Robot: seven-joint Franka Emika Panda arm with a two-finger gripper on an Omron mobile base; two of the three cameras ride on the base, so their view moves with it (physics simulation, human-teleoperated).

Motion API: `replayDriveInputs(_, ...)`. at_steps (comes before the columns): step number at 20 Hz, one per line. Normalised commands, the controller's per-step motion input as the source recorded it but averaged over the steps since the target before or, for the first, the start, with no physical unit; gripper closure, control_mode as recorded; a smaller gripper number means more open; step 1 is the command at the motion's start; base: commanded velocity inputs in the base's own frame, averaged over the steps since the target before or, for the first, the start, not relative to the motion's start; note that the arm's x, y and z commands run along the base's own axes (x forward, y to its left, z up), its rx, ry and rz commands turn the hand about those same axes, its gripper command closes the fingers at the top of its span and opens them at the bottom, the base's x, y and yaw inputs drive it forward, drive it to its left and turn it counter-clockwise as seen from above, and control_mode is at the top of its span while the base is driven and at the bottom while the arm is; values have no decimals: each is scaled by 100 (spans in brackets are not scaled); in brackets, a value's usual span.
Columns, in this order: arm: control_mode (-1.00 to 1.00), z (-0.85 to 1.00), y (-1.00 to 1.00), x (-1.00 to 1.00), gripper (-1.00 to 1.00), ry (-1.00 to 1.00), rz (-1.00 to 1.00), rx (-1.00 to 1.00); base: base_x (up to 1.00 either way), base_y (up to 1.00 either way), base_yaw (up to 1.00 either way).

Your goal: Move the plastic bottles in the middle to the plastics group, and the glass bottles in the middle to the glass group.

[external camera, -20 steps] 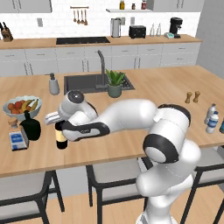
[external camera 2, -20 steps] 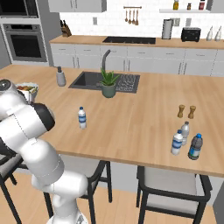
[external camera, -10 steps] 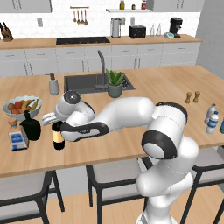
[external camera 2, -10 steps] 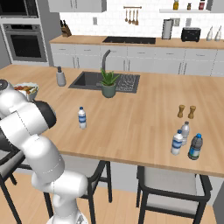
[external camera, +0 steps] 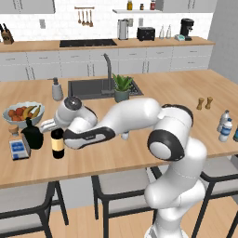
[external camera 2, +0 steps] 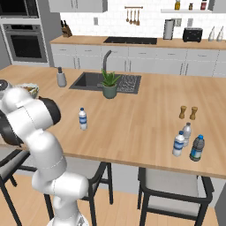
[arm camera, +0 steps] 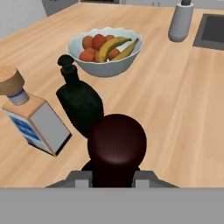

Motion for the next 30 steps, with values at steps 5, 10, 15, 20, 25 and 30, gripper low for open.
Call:
replayDriveInputs(5,-100,0,23,21,100,0,0,0,0,0,0)
replayDriveInputs(10,-100,0,23,10,100,0,0,0,0,0,0)
replayDriveInputs(15,-100,0,19,0,100,0,0,0,0,0,0)
replayDriveInputs(20,-100,0,21,7,100,-1,0,0,0,0,0)
replayDriveInputs(25,-100,0,19,16,100,0,0,0,0,0,0)
replayDriveInputs(30,-100,-4,10,5,100,0,0,0,0,0,0)
